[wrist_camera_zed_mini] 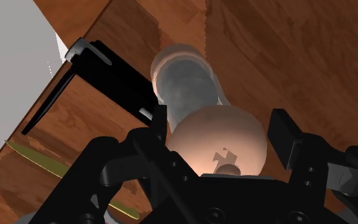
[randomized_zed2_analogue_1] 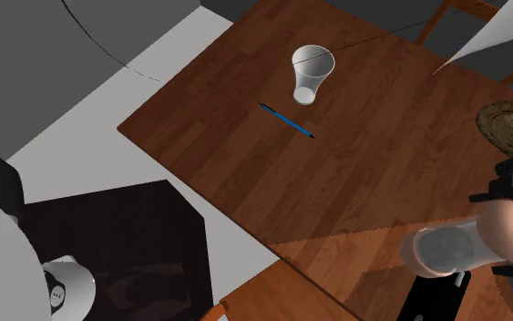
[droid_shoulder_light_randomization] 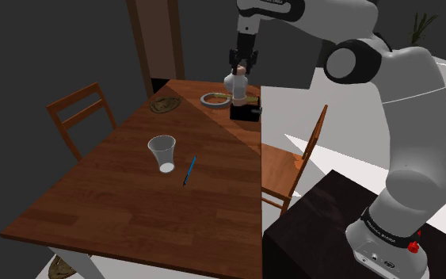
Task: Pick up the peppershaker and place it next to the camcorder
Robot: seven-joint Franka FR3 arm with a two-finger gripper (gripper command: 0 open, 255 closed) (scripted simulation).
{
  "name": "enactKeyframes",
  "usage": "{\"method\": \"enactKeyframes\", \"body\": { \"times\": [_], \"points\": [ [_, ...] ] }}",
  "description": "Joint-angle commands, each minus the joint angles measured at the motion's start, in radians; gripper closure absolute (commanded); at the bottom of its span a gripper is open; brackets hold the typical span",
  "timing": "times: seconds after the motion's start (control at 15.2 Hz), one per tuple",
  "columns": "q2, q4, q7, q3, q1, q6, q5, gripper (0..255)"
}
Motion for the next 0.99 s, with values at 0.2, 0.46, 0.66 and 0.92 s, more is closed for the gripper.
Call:
{"method": "enactKeyframes", "body": {
  "times": [0.2, 0.46, 0.66, 0.92],
  "points": [
    [-0.045, -0.143, -0.009, 0.0, -0.008, 0.099, 0.004, 255],
    [-0.067, -0.234, -0.015, 0.0, -0.012, 0.168, 0.007, 255],
    [-0.077, -0.291, -0.019, 0.0, -0.014, 0.215, 0.008, 255],
    [-0.084, -0.356, -0.024, -0.001, -0.016, 0.272, 0.009, 255]
  ]
}}
